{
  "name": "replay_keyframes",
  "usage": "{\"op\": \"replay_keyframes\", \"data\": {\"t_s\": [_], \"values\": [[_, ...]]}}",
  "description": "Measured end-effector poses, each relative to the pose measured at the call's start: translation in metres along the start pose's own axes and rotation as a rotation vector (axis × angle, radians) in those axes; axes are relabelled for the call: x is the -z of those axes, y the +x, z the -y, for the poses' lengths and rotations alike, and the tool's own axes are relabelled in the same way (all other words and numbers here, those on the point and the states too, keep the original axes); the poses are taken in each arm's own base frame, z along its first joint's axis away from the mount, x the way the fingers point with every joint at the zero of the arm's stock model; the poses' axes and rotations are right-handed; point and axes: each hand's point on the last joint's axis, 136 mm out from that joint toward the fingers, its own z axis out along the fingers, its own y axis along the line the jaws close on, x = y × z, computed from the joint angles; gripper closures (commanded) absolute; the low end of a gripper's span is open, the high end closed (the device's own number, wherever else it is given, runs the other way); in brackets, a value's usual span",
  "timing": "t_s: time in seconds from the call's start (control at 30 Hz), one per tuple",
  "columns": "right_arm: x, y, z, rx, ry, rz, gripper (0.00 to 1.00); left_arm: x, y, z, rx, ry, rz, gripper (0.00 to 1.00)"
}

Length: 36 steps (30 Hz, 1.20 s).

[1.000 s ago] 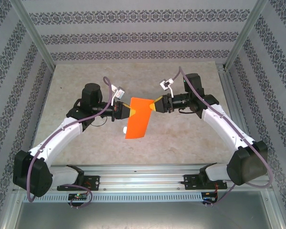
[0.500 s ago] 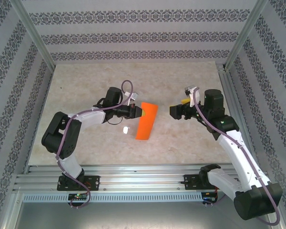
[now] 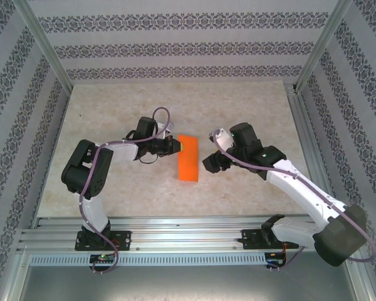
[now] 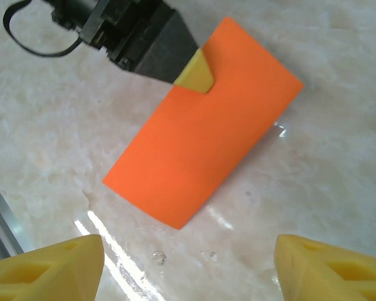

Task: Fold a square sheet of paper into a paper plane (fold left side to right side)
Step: Turn over the paper at the center of the table, then third fold the triangle at the center of the table.

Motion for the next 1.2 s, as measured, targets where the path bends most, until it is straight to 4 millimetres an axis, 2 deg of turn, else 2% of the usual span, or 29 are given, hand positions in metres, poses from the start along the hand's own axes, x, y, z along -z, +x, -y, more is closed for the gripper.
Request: {"op": "replay_keyframes", "data": {"t_s": [0.23, 0.33, 0.4, 0.53, 0.8, 1.0, 1.2], "values": [[-0.046, 0.014, -0.048, 0.124, 0.009, -0.157, 0.33, 0.002, 0.008, -0.028, 0.046, -0.043, -0.007, 0.83], [-0.067, 0.027, -0.067, 0.187, 0.019, -0.226, 0.32, 0.002, 0.009, -0.039, 0.070, -0.057, -0.010, 0.78], [-0.081, 0.038, -0.076, 0.223, 0.024, -0.274, 0.31, 0.001, 0.011, -0.044, 0.082, -0.062, -0.015, 0.79], [-0.102, 0.047, -0.080, 0.265, 0.055, -0.332, 0.30, -0.001, 0.014, -0.048, 0.094, -0.065, -0.023, 0.86], [-0.127, 0.045, -0.091, 0.372, 0.108, -0.363, 0.26, -0.002, 0.016, -0.051, 0.128, -0.071, -0.033, 0.96], [-0.138, 0.059, -0.096, 0.455, 0.129, -0.403, 0.24, -0.005, 0.017, -0.055, 0.156, -0.081, -0.051, 0.98], [-0.151, 0.072, -0.089, 0.529, 0.196, -0.448, 0.20, -0.006, 0.018, -0.056, 0.169, -0.084, -0.062, 1.00]]}}
